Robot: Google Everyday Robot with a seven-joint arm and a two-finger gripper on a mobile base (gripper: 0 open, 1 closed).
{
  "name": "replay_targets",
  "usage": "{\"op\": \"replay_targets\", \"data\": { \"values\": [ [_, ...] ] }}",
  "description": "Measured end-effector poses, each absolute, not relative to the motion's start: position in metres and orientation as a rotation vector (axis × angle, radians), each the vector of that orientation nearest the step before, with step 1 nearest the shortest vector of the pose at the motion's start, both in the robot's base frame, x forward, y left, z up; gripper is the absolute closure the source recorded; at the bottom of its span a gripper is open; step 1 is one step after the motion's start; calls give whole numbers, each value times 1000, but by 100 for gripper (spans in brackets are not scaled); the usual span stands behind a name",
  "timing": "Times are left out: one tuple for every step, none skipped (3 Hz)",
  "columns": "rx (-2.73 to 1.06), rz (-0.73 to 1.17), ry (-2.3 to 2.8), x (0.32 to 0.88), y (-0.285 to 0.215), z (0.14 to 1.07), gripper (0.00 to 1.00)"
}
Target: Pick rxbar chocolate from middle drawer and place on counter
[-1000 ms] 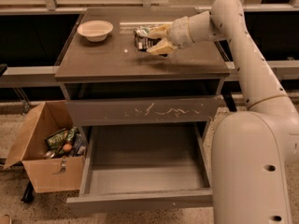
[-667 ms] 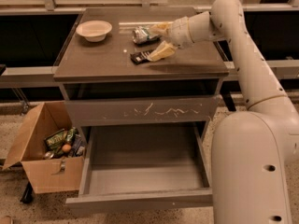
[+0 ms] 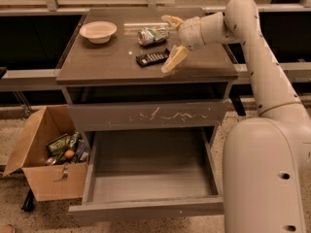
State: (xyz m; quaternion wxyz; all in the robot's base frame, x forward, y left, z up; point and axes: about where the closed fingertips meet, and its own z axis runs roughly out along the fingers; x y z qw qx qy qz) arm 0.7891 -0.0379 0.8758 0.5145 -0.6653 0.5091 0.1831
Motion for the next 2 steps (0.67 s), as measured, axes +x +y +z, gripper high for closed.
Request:
{"op": "replay_targets", "data": {
  "values": [
    [-1531, 415, 1147, 769, -68, 923, 0],
    [-1484, 319, 1104, 740, -110, 975, 0]
  ]
}}
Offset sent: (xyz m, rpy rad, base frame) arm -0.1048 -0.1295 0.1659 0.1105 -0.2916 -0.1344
